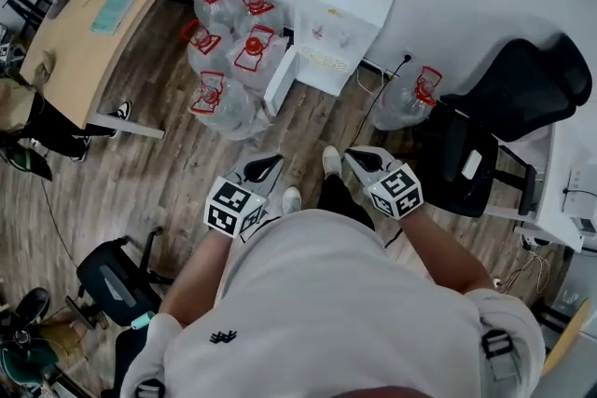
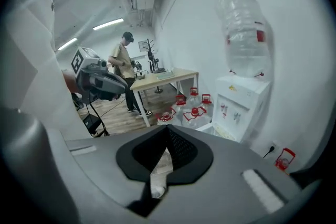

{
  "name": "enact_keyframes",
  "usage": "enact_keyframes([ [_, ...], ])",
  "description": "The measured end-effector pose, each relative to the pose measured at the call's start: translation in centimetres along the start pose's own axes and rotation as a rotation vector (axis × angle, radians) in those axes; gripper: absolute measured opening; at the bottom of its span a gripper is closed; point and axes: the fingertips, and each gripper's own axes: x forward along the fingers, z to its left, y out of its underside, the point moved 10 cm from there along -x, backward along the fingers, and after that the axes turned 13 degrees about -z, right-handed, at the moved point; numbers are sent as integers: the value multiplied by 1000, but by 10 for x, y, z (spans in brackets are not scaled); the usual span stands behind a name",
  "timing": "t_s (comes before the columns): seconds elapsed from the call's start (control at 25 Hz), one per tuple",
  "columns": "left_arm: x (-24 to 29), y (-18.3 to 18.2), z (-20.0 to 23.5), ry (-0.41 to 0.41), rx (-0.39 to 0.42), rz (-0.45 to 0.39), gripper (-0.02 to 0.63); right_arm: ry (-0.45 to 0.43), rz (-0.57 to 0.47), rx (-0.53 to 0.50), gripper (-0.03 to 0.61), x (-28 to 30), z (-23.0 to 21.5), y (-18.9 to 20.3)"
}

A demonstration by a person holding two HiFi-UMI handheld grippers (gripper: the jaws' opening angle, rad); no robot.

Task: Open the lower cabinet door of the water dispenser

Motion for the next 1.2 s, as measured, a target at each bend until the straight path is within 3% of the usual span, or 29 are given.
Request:
enact_keyframes([
  [0.36, -13, -19, -6, 13, 20, -37, 55, 68, -98, 2, 2, -49, 30, -18],
  [0.8, -23, -6, -10, 38, 18, -52, 55, 146, -135, -20, 2, -75, 48, -20],
  [1.2, -23, -8, -8, 45, 20, -73, 55, 134, -143, -32, 2, -71, 54, -27],
])
